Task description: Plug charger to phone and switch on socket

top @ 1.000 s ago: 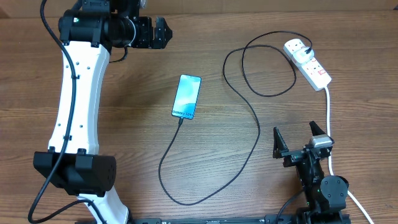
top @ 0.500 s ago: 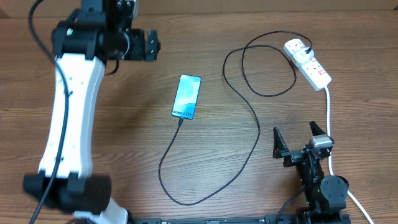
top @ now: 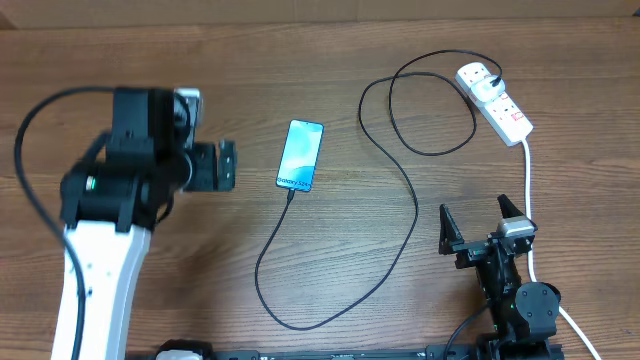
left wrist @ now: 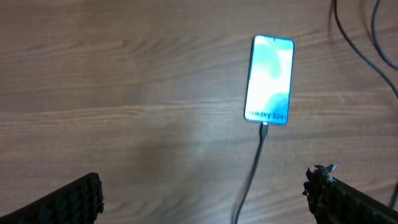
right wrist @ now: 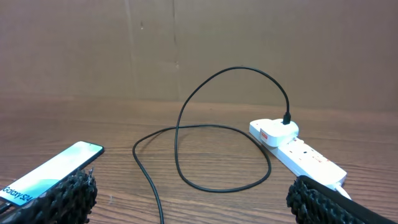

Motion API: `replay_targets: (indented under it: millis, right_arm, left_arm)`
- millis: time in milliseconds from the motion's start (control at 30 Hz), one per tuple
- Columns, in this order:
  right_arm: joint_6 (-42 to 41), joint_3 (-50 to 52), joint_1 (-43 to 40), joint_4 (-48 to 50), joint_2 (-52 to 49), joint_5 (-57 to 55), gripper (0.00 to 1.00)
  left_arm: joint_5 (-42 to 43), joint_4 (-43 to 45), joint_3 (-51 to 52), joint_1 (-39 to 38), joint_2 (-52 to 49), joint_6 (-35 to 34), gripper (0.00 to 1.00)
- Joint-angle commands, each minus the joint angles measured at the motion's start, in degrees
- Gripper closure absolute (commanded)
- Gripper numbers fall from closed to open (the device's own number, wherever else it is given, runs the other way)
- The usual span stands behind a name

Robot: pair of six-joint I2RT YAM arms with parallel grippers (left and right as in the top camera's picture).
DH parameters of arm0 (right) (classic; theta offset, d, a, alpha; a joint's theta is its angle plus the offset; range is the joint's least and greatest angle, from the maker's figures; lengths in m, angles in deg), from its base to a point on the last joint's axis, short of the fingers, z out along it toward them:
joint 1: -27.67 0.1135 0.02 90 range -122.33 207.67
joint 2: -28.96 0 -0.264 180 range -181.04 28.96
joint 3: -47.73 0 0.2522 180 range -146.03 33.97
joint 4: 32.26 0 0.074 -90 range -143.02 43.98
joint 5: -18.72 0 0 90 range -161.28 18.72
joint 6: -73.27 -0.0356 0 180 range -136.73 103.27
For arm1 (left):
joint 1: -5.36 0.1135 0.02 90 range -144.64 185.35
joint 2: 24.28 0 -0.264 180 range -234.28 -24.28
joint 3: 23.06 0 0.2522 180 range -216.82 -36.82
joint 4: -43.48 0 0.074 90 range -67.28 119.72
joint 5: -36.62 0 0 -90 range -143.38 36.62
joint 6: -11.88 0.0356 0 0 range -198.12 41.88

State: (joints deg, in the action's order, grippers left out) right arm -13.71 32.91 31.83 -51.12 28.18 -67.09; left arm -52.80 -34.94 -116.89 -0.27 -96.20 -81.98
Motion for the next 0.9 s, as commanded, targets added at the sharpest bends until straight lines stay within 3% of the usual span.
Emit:
replay_targets:
  millis: [0,500,867]
  right_arm:
    - [0.24,0.57,0.33,0.46,0.61,-0.50,0.00]
    - [0.22,0.57,0.33,0.46,0.61,-0.50,0.00]
    - [0.24,0.57,0.33,0.46,0.61,-0.50,0.00]
  left_arm:
    - [-0.57,0.02,6.69,-0.39,8.28,0.42,0.00]
    - [1.16,1.97,17.94,-0.33,12.35,-3.50,0.00]
    - [-0.31,3.67,25.99,-0.33,24.87,-3.43,0.00]
